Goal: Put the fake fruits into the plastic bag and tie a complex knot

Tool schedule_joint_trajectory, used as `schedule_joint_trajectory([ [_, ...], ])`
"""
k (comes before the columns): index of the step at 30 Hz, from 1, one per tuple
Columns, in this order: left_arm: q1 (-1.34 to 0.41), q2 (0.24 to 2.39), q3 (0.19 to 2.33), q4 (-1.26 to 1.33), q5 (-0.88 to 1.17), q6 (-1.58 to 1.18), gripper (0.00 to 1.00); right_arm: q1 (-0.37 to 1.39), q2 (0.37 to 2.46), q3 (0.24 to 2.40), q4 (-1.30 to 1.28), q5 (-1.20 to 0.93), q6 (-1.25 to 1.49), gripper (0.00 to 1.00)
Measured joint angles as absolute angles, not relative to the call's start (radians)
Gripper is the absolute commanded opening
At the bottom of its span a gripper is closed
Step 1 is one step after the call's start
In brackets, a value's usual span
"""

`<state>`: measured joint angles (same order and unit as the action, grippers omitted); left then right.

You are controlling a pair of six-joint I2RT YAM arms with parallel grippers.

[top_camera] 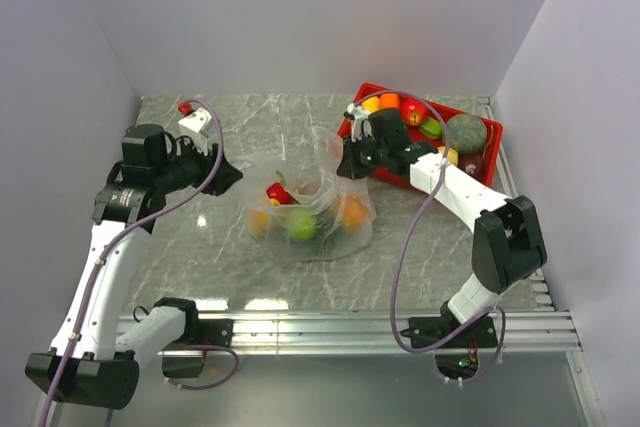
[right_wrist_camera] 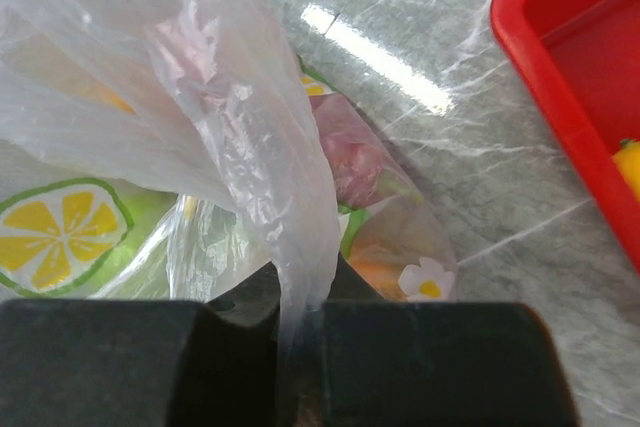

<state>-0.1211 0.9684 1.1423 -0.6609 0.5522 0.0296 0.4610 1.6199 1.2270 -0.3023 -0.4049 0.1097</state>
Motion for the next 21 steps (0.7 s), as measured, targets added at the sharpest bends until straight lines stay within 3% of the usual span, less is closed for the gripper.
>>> schedule_joint_trajectory([
  [1, -0.121, 0.975, 1.142, -0.659, 0.559, 0.03, 0.27, 0.463, 1.62, 1.238, -0.315, -0.4, 0.102, 0.17],
  [2, -0.121, 0.979, 1.142, -0.654, 0.566, 0.033, 0.23, 0.463, 1.62, 1.255, -0.332, -0.391, 0.094, 0.3],
  [3, -0.121, 0.981, 1.142, -0.65, 0.578, 0.037, 0.18, 0.463, 1.62, 1.269, -0.342, -0.382, 0.091, 0.33],
  [7, -0.121, 0.979, 1.142, -0.643, 0.622, 0.038, 0.11, 0.456, 1.592, 1.32, -0.376, -0.352, 0.056, 0.55],
  [8, -0.121, 0.979, 1.14, -0.641, 0.63, 0.038, 0.11, 0.453, 1.571, 1.325, -0.385, -0.35, 0.044, 0.71],
  [9, -0.121, 0.979, 1.135, -0.64, 0.635, 0.038, 0.1, 0.45, 1.543, 1.328, -0.392, -0.348, 0.033, 0.8],
  [11, -0.121, 0.977, 1.118, -0.638, 0.643, 0.037, 0.06, 0.448, 1.486, 1.341, -0.402, -0.348, 0.014, 0.88],
  [13, -0.121, 0.977, 1.099, -0.637, 0.644, 0.033, 0.01, 0.447, 1.418, 1.359, -0.394, -0.351, 0.002, 0.88],
  [17, -0.121, 0.978, 1.071, -0.638, 0.651, 0.015, 0.01, 0.477, 1.299, 1.374, -0.305, -0.366, -0.004, 0.95],
  [21, -0.121, 0.982, 1.064, -0.641, 0.659, -0.023, 0.01, 0.623, 1.282, 1.387, -0.186, -0.396, -0.02, 0.98],
])
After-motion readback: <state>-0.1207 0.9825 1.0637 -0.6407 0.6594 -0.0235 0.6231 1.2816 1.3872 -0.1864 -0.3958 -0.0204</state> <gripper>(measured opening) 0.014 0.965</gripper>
